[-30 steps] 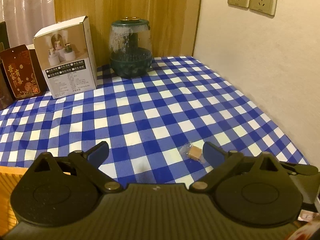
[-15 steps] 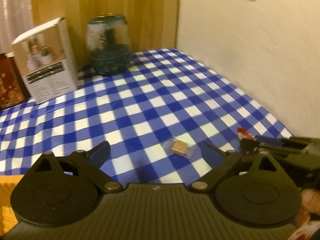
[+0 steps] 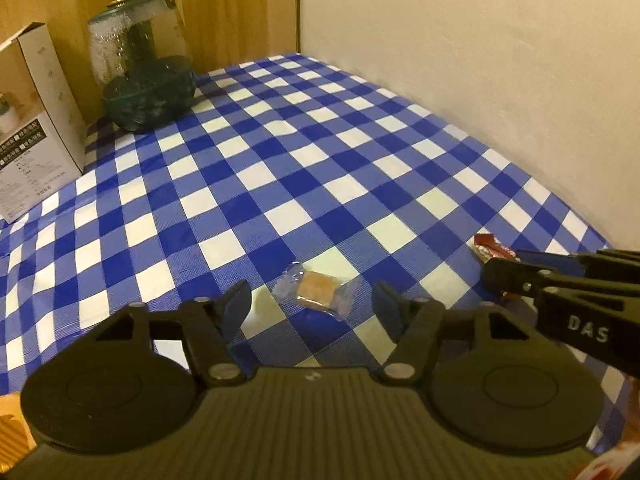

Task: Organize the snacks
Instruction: 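Grasp the brown-red candy with the right tool while the left grasps the clear-wrapped candy, then carry the clear-wrapped candy and brown-red candy over the tray with both tools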

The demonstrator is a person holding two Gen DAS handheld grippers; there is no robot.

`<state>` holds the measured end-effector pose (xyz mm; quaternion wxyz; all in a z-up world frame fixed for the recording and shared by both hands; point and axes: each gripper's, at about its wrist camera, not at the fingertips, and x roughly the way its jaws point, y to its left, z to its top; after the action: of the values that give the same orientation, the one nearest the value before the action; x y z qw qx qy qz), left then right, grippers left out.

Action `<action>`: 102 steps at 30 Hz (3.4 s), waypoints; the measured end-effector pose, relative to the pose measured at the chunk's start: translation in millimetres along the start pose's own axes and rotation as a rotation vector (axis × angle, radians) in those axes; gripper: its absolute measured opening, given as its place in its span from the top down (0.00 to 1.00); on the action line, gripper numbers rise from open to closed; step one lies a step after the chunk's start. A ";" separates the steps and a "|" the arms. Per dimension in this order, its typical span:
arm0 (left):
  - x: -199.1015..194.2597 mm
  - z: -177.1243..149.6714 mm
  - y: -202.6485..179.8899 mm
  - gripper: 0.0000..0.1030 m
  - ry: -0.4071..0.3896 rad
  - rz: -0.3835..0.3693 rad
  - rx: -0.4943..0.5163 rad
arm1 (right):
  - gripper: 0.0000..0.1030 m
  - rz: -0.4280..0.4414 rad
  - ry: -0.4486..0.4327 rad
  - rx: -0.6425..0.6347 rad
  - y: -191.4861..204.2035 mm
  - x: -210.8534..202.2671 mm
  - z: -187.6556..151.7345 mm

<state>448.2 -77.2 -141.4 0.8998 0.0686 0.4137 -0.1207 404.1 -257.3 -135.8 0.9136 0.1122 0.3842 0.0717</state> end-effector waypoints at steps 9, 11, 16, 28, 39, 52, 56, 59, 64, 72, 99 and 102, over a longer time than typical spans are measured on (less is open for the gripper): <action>12.5 0.1 6.6 0.45 -0.007 -0.023 -0.013 | 0.76 0.007 -0.003 0.015 -0.3 1.2 1.5; 13.0 -0.9 7.1 0.45 -0.014 -0.027 -0.013 | 0.76 0.009 -0.005 0.022 -0.3 0.9 1.7; 10.6 -2.2 6.2 0.54 -0.015 -0.024 -0.017 | 0.76 0.008 -0.010 0.044 -2.5 0.3 2.7; 1.4 -8.5 -4.1 0.70 0.006 -0.005 -0.033 | 0.76 0.007 -0.019 0.070 -3.5 -3.3 3.8; -18.0 -20.4 -8.3 0.71 0.020 -0.015 -0.083 | 0.76 0.015 -0.014 0.094 -8.7 -14.8 2.0; -73.9 -33.8 -10.7 0.71 -0.026 -0.053 -0.173 | 0.76 0.032 0.010 0.085 -3.1 -44.9 -9.0; -94.8 -39.4 -14.8 0.71 -0.045 -0.060 -0.186 | 0.76 0.033 0.011 0.057 2.2 -64.6 -18.7; -111.5 -44.3 -15.4 0.71 -0.058 -0.070 -0.207 | 0.76 0.034 0.003 0.047 4.9 -83.4 -24.9; -137.5 -53.6 -15.2 0.71 -0.064 -0.083 -0.207 | 0.76 0.042 -0.026 0.053 9.2 -118.0 -34.1; -181.6 -71.2 -15.4 0.71 -0.066 -0.097 -0.207 | 0.76 0.052 -0.025 0.051 17.9 -150.7 -51.0; -317.6 -144.2 -25.5 0.71 -0.088 -0.055 -0.187 | 0.76 0.107 -0.009 -0.067 87.1 -265.5 -100.4; -328.9 -152.4 -20.9 0.71 -0.091 -0.040 -0.185 | 0.76 0.116 -0.006 -0.085 95.3 -273.0 -104.8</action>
<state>124.9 -10.5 9.6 0.9176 -0.0287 0.3829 -0.1028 135.0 -208.9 4.9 0.9131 0.0959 0.3707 0.1405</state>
